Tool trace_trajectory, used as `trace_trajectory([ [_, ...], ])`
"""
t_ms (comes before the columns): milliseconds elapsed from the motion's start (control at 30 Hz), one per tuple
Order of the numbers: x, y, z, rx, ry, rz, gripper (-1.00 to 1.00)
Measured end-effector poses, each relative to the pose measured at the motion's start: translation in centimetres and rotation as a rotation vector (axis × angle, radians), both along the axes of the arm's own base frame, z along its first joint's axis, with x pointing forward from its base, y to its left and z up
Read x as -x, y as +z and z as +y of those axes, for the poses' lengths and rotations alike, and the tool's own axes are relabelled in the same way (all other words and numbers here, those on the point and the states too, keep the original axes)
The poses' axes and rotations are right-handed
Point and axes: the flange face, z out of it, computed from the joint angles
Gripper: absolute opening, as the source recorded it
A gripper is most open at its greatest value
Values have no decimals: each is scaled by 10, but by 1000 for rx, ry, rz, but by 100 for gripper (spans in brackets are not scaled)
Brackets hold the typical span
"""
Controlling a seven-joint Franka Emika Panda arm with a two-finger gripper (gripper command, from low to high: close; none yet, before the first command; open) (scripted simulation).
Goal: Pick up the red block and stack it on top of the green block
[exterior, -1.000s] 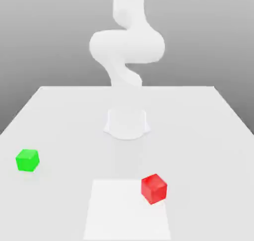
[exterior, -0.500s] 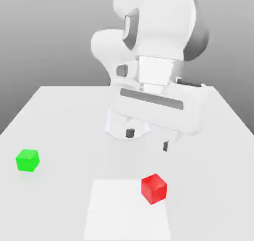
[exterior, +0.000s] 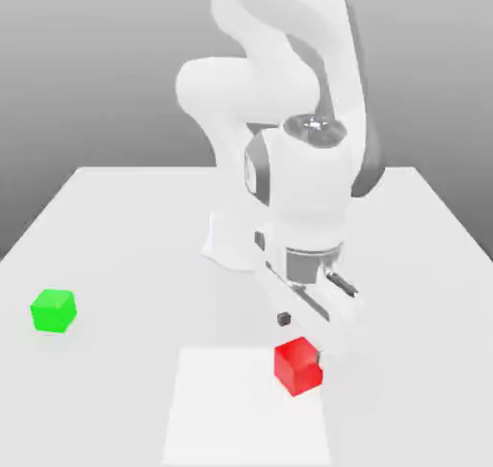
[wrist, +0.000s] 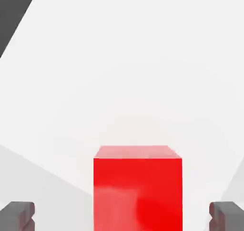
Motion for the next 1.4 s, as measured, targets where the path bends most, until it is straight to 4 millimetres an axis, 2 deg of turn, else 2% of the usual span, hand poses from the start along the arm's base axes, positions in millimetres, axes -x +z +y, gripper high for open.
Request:
trace_trajectory([
  [267, 7, -40, -1, 3, 5, 12, 0],
  [300, 8, -43, -2, 4, 5, 13, -100],
  [533, 7, -42, -2, 3, 5, 11, -100],
  [800, 0, -4, 0, 0, 0, -2, -100],
  [1100, 8, 23, -1, 5, 17, 11, -100],
  [1133, 6, 25, -8, 7, 18, 12, -100],
  [1233, -1, 29, -82, 11, -101, 15, -100],
  [1400, 7, 36, -171, 16, -193, 18, -100],
])
